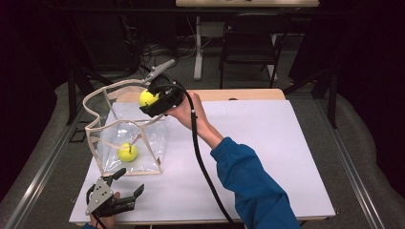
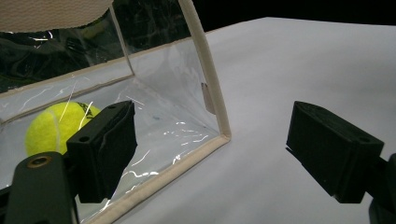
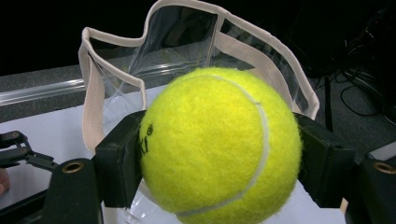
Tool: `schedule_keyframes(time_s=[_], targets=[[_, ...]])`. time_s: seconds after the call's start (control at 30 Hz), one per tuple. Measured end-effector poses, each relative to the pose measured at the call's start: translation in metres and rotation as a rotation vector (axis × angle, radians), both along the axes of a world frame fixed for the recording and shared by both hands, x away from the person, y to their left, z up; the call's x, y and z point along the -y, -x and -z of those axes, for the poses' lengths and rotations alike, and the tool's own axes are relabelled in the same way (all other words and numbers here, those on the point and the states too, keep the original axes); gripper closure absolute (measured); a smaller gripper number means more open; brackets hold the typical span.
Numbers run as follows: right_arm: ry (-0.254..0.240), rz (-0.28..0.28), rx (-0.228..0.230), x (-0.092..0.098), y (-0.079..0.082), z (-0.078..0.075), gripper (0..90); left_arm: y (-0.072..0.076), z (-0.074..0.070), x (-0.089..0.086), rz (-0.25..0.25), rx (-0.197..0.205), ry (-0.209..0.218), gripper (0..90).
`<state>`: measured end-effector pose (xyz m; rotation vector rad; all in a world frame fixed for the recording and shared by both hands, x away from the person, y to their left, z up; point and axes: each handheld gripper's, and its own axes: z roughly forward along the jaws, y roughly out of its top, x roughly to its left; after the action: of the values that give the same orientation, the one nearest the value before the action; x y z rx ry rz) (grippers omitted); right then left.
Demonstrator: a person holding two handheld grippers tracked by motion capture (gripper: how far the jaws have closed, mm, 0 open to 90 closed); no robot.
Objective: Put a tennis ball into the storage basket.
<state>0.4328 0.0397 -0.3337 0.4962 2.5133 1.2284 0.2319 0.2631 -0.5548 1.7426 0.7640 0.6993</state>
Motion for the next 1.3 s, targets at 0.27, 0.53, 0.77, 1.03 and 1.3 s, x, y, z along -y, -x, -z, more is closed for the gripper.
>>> schedule_keyframes(time_s=[0.27,0.53,0.77,1.03,1.3], targets=[[0.021,-0.001,-0.006,-0.007,-0.001,0.005,26.1,0.001,0.0,0.0,0.003,0.001,0.002,15.8],[0.03,0.001,-0.013,-0.011,-0.003,0.008,26.1,0.001,0.0,0.0,0.004,0.0,0.003,15.8],[0.055,0.0,-0.031,-0.015,-0.005,0.012,26.0,0.0,0.0,0.0,0.003,0.0,0.001,15.8],[0.061,0.002,-0.033,-0.02,-0.005,0.016,26.0,0.001,-0.001,0.0,0.005,0.001,0.001,15.8],[0.091,0.006,-0.045,-0.024,-0.007,0.021,25.8,0.001,-0.001,0.0,0.003,0.004,0.003,15.8]])
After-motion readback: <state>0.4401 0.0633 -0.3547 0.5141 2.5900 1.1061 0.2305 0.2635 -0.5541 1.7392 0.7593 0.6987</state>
